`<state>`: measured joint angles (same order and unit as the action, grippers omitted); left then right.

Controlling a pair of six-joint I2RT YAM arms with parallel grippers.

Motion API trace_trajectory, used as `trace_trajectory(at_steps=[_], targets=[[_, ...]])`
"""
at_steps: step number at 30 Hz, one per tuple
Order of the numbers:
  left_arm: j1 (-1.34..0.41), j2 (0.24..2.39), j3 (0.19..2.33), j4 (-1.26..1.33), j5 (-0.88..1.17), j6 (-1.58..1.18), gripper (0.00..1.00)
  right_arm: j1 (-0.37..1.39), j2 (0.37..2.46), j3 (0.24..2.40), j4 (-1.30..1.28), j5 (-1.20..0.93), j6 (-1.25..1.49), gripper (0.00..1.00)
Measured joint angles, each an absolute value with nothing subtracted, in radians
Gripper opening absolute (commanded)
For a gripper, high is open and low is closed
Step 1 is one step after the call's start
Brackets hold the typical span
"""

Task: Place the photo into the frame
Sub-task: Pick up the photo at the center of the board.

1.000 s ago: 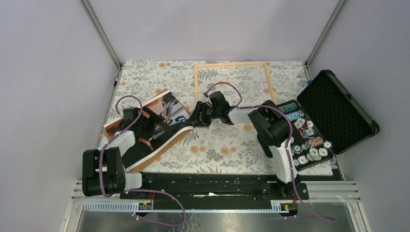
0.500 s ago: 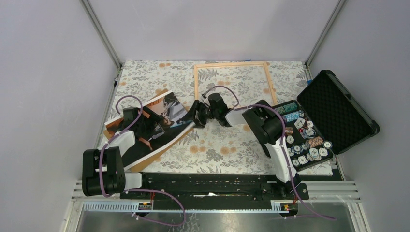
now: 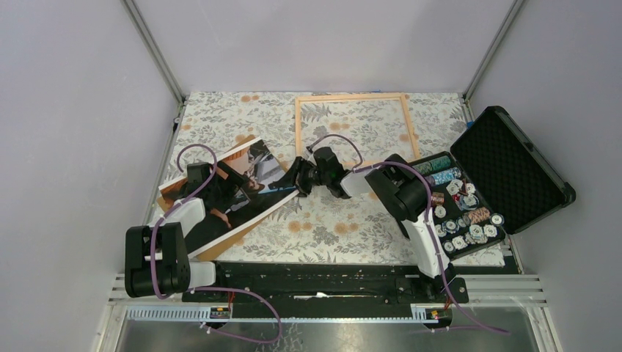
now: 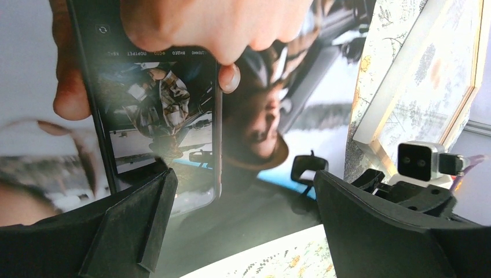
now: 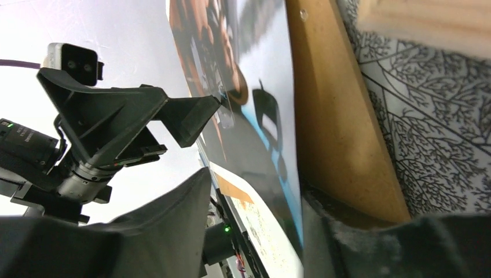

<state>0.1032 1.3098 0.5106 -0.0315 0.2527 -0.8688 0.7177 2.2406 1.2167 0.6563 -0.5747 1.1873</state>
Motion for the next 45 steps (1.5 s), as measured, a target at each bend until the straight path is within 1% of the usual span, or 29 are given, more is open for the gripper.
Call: trace_trajectory(at_steps=[4, 9, 14, 18, 24, 34, 38, 41, 45], targets=[[0.104, 1.301, 0.51, -0.035, 0.276, -0.848, 0.99, 0.733, 2.244, 1.205, 0.667, -0.546, 1.214, 0.34], [0.101, 1.222, 0.51, -0.147, 0.303, -0.806, 0.99, 0.742, 2.249, 1.226, 0.667, -0.532, 1.21, 0.28], [0.101, 1.111, 0.542, -0.246, 0.309, -0.754, 0.99, 0.743, 2.249, 1.24, 0.633, -0.507, 1.153, 0.19], [0.097, 1.091, 0.603, -0.271, 0.321, -0.719, 0.99, 0.744, 2.239, 1.24, 0.586, -0.492, 1.107, 0.14], [0.082, 1.087, 0.687, -0.315, 0.344, -0.674, 0.99, 0.745, 2.202, 1.276, 0.476, -0.486, 1.016, 0.01], [0.009, 1.068, 0.896, -0.384, 0.328, -0.614, 0.99, 0.745, 2.088, 1.388, 0.253, -0.488, 0.856, 0.0], [-0.049, 1.07, 0.982, -0.397, 0.308, -0.606, 0.99, 0.725, 2.004, 1.433, 0.138, -0.516, 0.78, 0.0], [-0.103, 1.084, 1.044, -0.395, 0.28, -0.602, 0.99, 0.656, 1.941, 1.484, 0.041, -0.582, 0.727, 0.0], [-0.16, 1.124, 1.109, -0.384, 0.252, -0.603, 0.99, 0.447, 1.87, 1.591, -0.158, -0.673, 0.615, 0.0]])
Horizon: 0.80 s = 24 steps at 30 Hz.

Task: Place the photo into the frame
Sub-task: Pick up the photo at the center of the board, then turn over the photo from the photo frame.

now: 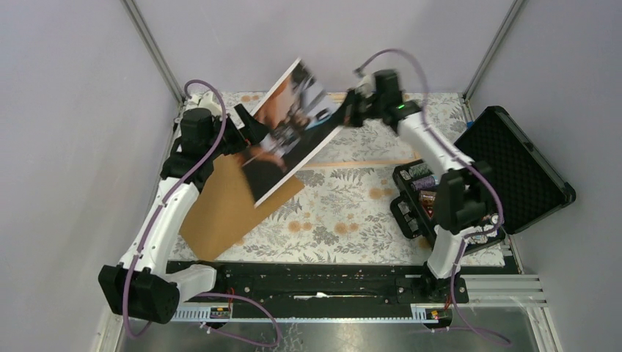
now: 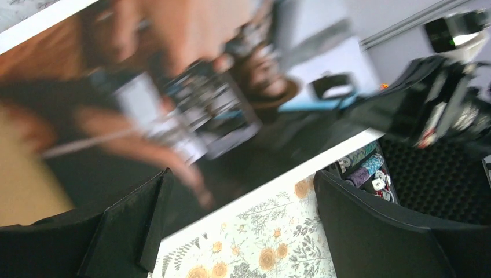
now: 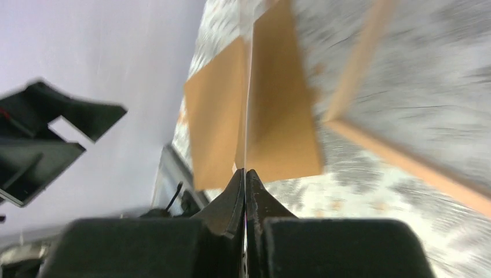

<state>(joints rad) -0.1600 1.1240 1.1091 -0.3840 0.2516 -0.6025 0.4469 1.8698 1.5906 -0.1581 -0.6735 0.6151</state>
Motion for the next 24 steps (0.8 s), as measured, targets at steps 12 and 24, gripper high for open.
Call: trace_trajectory(at_steps=[12, 24], targets=[[-0.258, 1.311, 1.253, -0.306, 0.222, -0.603, 0.99, 0.15, 1.736, 2.067, -0.793, -0.134, 0.144, 0.0], [-0.267, 1.315, 1.179, -0.297, 0.175, -0.576, 0.99, 0.351, 1.753, 2.391, -0.822, 0.384, -0.186, 0.0]])
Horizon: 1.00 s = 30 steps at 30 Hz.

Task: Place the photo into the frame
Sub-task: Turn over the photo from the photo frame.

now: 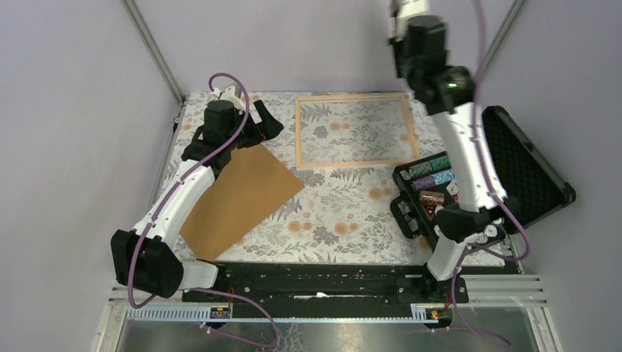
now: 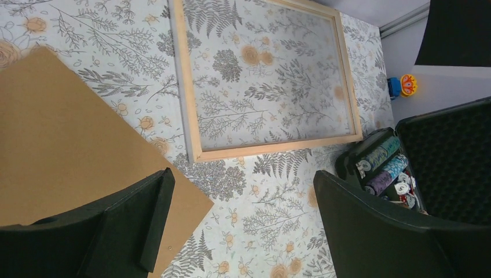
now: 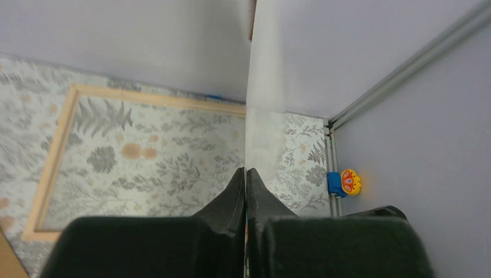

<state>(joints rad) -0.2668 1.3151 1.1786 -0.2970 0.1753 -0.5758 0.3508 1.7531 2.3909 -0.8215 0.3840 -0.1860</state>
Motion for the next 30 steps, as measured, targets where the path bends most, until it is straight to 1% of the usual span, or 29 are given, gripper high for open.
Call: trace_trajectory(at_steps=[2, 4, 8, 11, 14, 17, 21, 25, 30], targets=[[-0.268, 1.314, 1.178, -0.298, 0.167, -0.572, 0.99, 0.446, 1.816, 2.385, -0.813, 0.484, -0.236, 0.0], [-0.268, 1.311, 1.178, -0.3, 0.155, -0.57, 0.99, 0.526, 1.921, 2.387, -0.801, 0.601, -0.275, 0.0], [-0.268, 1.301, 1.178, -0.313, 0.11, -0.565, 0.99, 0.63, 2.167, 2.378, -0.807, 0.809, -0.308, 0.0], [-0.269, 1.292, 1.179, -0.331, 0.065, -0.564, 0.99, 0.691, 2.321, 2.356, -0.845, 0.892, -0.303, 0.0], [-0.265, 1.288, 1.181, -0.357, 0.014, -0.561, 0.99, 0.742, 2.39, 2.321, -0.879, 0.904, -0.27, 0.0], [-0.249, 1.284, 1.183, -0.373, -0.023, -0.562, 0.99, 0.772, 2.391, 2.285, -0.871, 0.894, -0.241, 0.0], [-0.229, 1.271, 1.183, -0.375, -0.052, -0.562, 0.99, 0.769, 2.389, 2.27, -0.841, 0.846, -0.2, 0.0], [-0.226, 1.259, 1.183, -0.374, -0.061, -0.561, 0.99, 0.765, 2.391, 2.304, -0.857, 0.801, -0.13, 0.0], [-0.226, 1.246, 1.183, -0.374, -0.061, -0.561, 0.99, 0.765, 2.392, 2.312, -0.867, 0.796, -0.033, 0.0]])
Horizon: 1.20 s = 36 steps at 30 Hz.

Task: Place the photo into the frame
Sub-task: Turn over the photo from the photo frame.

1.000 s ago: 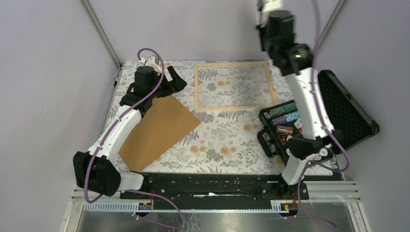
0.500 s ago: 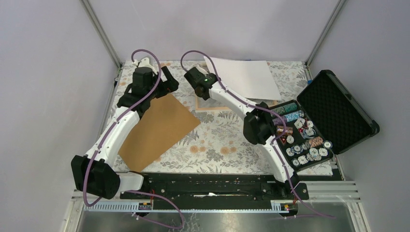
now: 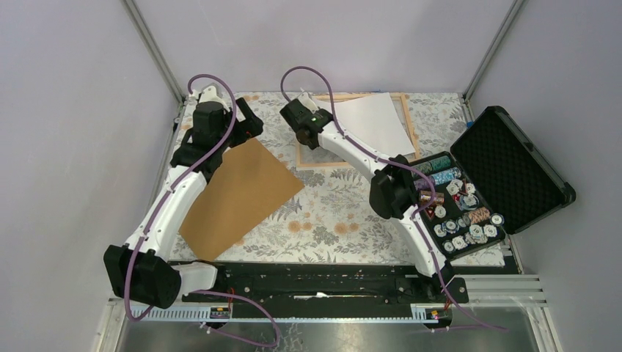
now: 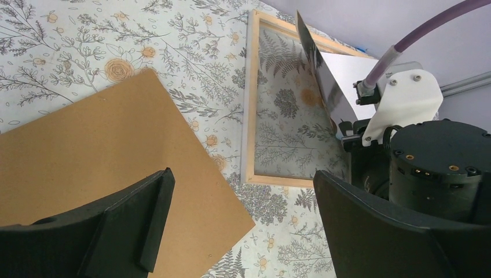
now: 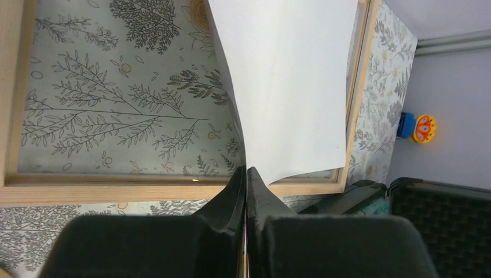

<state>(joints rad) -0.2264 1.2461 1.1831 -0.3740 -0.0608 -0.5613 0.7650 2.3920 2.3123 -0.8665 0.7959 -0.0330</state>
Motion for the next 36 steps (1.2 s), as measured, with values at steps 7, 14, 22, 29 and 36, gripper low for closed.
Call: trace_trajectory(at_steps=[7, 14, 22, 29, 36], targets=[[-0.227, 1.238, 1.183, -0.373, -0.06, -0.561, 0.99, 0.765, 2.393, 2.35, -0.905, 0.808, 0.115, 0.0], [-0.227, 1.238, 1.183, -0.373, -0.054, -0.562, 0.99, 0.763, 2.409, 2.399, -0.92, 0.862, 0.179, 0.02], [-0.227, 1.238, 1.183, -0.373, -0.049, -0.561, 0.99, 0.748, 2.433, 2.432, -0.935, 0.907, 0.211, 0.01], [-0.227, 1.238, 1.183, -0.373, -0.04, -0.562, 0.99, 0.698, 2.432, 2.387, -0.935, 0.929, 0.236, 0.0], [-0.227, 1.238, 1.183, -0.373, -0.033, -0.562, 0.99, 0.69, 2.405, 2.308, -0.93, 0.981, 0.24, 0.02]])
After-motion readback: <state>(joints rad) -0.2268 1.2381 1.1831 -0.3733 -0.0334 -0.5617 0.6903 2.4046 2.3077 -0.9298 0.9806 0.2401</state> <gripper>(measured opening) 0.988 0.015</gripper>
